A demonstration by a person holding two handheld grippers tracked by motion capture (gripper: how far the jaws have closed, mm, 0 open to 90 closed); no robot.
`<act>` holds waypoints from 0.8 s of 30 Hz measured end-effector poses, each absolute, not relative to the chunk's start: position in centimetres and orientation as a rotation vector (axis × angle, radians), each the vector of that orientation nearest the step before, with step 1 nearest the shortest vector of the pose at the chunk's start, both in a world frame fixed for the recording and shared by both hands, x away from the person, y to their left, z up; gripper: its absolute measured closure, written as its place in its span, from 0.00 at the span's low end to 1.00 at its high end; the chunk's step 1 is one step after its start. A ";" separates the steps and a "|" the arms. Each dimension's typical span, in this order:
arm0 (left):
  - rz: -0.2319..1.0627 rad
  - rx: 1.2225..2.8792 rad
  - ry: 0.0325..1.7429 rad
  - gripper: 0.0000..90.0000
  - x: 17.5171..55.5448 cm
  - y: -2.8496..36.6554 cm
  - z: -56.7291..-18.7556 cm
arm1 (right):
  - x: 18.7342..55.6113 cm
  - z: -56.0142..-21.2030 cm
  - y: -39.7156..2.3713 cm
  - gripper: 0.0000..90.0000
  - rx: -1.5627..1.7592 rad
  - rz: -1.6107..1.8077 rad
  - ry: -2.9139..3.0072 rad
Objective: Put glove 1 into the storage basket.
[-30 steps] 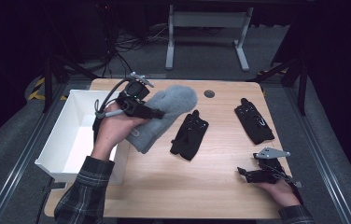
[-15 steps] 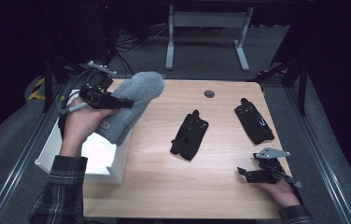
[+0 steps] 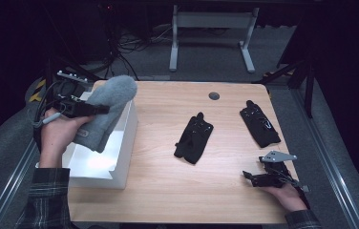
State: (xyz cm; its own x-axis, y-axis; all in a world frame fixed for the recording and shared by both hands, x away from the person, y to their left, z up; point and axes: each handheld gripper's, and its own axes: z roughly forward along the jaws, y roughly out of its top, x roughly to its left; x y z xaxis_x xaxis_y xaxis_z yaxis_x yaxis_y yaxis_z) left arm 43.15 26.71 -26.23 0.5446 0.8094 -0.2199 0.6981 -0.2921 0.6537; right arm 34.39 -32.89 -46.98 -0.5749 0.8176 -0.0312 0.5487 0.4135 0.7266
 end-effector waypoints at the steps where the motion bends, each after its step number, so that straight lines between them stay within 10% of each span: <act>1: 0.201 2.054 1.225 0.74 43.1 27.0 -26.5 | 34.4 -47.0 -32.9 0.10 1.170 0.966 2.292; 24: 0.105 2.060 1.441 0.73 44.2 28.7 -35.3 | 34.4 -47.0 -32.9 0.10 1.171 0.966 2.292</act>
